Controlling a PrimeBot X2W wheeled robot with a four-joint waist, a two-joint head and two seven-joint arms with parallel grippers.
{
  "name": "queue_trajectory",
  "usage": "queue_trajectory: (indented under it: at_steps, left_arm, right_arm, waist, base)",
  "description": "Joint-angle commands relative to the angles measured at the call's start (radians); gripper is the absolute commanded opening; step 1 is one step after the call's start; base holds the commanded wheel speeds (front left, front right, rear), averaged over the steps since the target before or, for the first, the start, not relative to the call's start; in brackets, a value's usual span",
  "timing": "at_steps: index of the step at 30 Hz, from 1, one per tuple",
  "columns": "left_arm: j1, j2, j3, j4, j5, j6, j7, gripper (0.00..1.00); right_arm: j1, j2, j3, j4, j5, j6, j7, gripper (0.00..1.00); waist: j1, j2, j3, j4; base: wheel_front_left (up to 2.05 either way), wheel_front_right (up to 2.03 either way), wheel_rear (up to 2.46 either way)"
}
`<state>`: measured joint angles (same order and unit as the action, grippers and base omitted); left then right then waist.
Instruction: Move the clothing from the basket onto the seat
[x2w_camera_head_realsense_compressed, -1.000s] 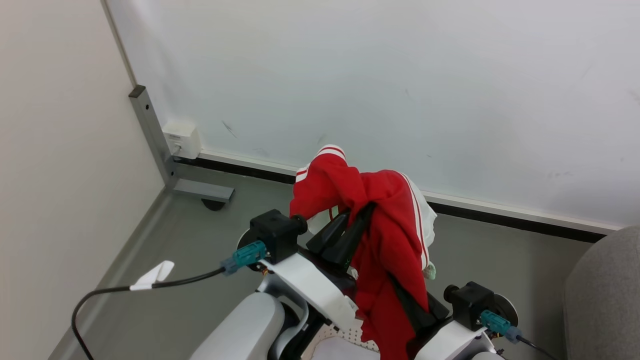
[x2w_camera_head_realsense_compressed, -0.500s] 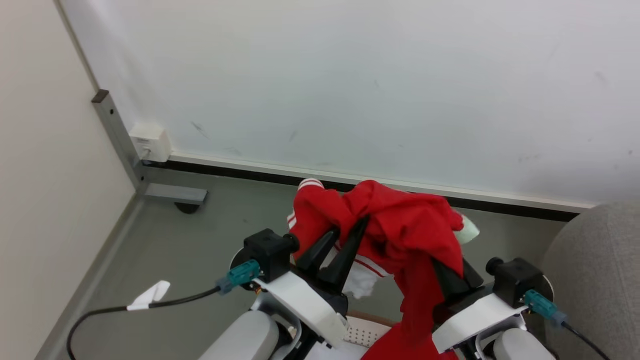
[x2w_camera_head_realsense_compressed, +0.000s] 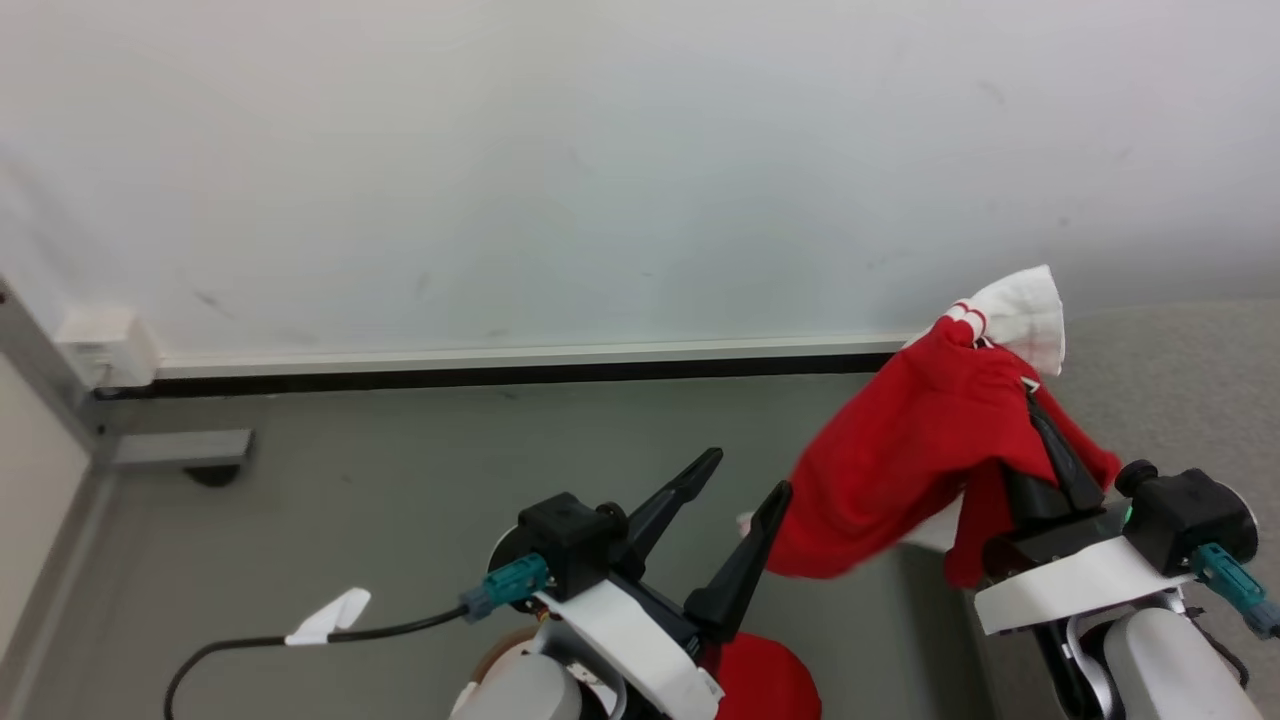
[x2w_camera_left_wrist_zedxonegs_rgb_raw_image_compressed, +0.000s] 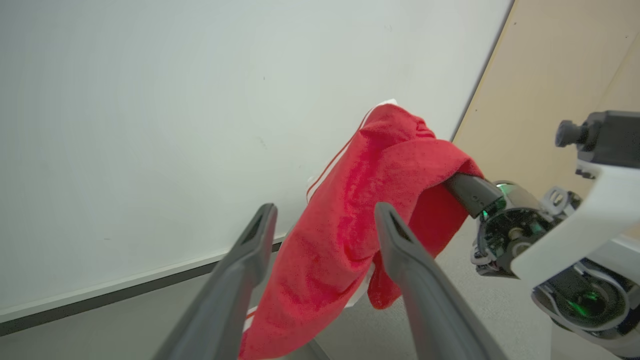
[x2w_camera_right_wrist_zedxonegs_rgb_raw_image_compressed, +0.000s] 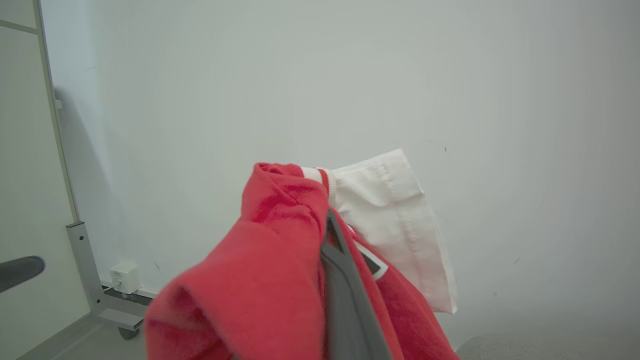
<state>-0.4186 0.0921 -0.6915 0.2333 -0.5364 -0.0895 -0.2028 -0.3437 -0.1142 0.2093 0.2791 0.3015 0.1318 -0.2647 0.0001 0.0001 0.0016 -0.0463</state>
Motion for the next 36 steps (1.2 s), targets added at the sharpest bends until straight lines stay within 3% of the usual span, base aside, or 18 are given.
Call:
queue_trajectory:
  at_steps: [1, 10, 19, 26, 36]
  left_arm:
    - [0.009, 0.004, -0.001, -0.002, -0.009, -0.002, -0.002, 1.00]
    - [-0.019, 0.034, -0.012, 0.023, 0.032, -0.001, -0.024, 1.00]
    - [-0.055, 0.059, -0.026, 0.067, 0.125, 0.010, -0.055, 1.00]
    - [-0.076, 0.056, -0.032, 0.088, 0.136, -0.001, -0.061, 1.00]
    - [-0.097, 0.049, -0.039, 0.099, 0.141, -0.011, -0.061, 1.00]
  right_arm:
    - [0.009, -0.012, -0.008, -0.008, -0.003, -0.002, 0.001, 0.00]
    - [0.059, -0.026, -0.057, -0.073, 0.003, -0.002, 0.001, 0.00]
    - [0.128, -0.016, -0.083, -0.152, 0.032, -0.002, 0.001, 0.00]
    - [0.117, -0.010, -0.100, -0.178, 0.028, -0.002, 0.001, 0.00]
    - [0.059, -0.027, -0.132, -0.197, 0.024, -0.002, 0.001, 0.00]
  waist:
    - [-0.0001, -0.0001, 0.012, -0.064]
    - [-0.0001, -0.0001, 0.041, -0.242]
    - [-0.0001, -0.0001, 0.088, -0.363]
    - [-0.0001, -0.0001, 0.112, -0.401]
    - [-0.0001, -0.0001, 0.148, -0.387]
  base:
    - [0.00, 0.00, 0.00]
    - [0.00, 0.00, 0.00]
    - [0.00, 0.00, 0.00]
    - [0.00, 0.00, 0.00]
    - [0.00, 0.00, 0.00]
